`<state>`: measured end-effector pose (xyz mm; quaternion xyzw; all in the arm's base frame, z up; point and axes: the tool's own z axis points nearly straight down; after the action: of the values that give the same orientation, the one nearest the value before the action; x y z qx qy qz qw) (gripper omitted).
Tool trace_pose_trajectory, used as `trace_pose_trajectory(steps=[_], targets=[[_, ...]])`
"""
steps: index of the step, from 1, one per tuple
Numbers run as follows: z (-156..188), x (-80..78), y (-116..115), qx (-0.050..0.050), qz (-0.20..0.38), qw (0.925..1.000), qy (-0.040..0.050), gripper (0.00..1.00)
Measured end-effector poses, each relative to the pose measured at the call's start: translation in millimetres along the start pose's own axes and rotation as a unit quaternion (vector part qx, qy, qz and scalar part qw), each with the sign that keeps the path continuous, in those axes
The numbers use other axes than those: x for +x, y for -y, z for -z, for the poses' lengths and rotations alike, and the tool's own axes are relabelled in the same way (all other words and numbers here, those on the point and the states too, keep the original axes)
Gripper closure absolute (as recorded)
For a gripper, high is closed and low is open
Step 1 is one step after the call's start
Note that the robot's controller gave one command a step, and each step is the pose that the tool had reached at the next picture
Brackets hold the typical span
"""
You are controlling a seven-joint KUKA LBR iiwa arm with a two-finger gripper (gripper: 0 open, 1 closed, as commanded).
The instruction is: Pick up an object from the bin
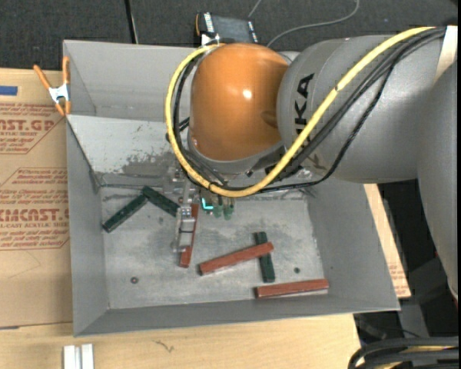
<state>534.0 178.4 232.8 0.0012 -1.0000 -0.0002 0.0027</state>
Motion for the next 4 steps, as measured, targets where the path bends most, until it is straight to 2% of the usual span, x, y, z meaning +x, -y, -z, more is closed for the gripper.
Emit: trace_pose_trajectory(steps=[1,2,3,4], targets=[[-76.4,-33.8,73.0,0.002,0.112,0.9938,0.0009,0.0],[-74.4,-33.8,70.0,0.0,0.113,0.9936,0.0025,1.0],[-74.4,-33.8,70.0,0.0,0.113,0.9936,0.0025,0.0],[-162.8,-30.2,64.1,0.0,0.293,0.9562,0.0012,0.0]])
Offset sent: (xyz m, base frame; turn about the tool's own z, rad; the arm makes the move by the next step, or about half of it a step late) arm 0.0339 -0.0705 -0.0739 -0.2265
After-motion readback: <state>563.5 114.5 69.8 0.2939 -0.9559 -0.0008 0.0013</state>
